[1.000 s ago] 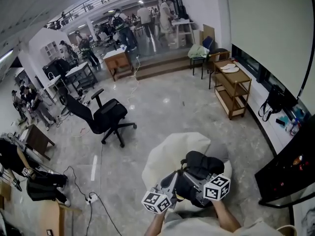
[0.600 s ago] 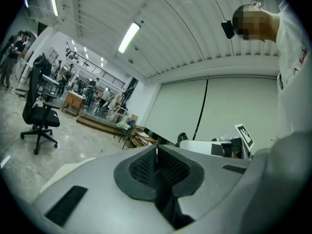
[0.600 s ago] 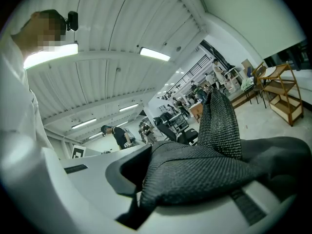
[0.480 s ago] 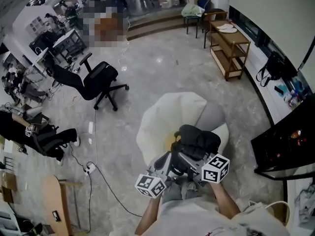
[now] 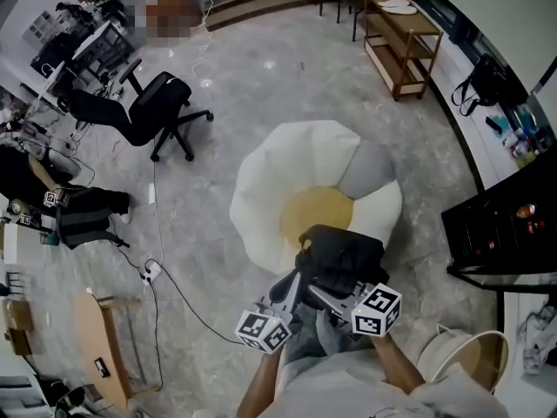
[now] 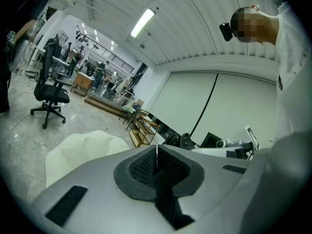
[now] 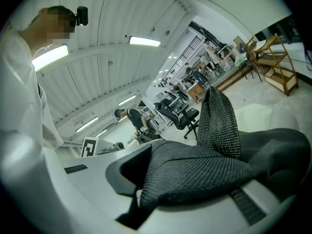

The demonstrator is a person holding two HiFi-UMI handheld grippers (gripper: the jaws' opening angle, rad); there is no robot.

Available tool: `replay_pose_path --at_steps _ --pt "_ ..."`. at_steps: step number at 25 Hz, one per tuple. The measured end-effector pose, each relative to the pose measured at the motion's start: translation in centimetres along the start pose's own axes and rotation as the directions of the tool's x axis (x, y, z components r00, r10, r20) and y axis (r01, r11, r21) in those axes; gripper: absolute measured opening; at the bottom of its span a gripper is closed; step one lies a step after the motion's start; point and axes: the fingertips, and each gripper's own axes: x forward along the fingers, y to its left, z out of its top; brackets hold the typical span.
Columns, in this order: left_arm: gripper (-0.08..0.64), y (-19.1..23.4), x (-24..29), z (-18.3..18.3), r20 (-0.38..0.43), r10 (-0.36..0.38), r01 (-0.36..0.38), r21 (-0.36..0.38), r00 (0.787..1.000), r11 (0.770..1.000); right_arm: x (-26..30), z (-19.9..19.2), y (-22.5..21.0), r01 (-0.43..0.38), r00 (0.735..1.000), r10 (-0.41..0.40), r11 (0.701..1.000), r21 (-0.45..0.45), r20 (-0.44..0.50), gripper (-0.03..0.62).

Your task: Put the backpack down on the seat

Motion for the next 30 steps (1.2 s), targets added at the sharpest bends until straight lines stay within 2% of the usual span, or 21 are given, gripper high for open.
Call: replay_pose_path --at_steps 7,16,22,30 --pt "0.038 0.3 -0.4 -2.8 -0.034 -0.001 0.0 -0.037 0.999 0.999 -0.4 -4.0 0.0 -0.005 0.998 0.007 0.999 0.047 -0.058 0.054" --pt "0.038 1.9 0.7 -4.4 -0.059 -0.002 -0.002 -0.062 0.998 0.998 0.7 -5.5 -2.3 0.007 0.996 0.0 0.997 0.077 -0.092 0.054" --pt "0.038 5.3 3.7 -4.9 -0.075 0.015 -0.019 -0.053 0.997 0.998 2.9 -4.9 -7.1 0.022 0.994 -0.013 0.997 0.079 -0.106 0.054" --pt "0.038 12.1 9.5 -3.2 -0.087 0.022 -0.024 -0.031 0.996 0.999 7.7 -1.9 -15.5 0.076 0.995 -0.067 0.99 0.115 -0.078 0.054"
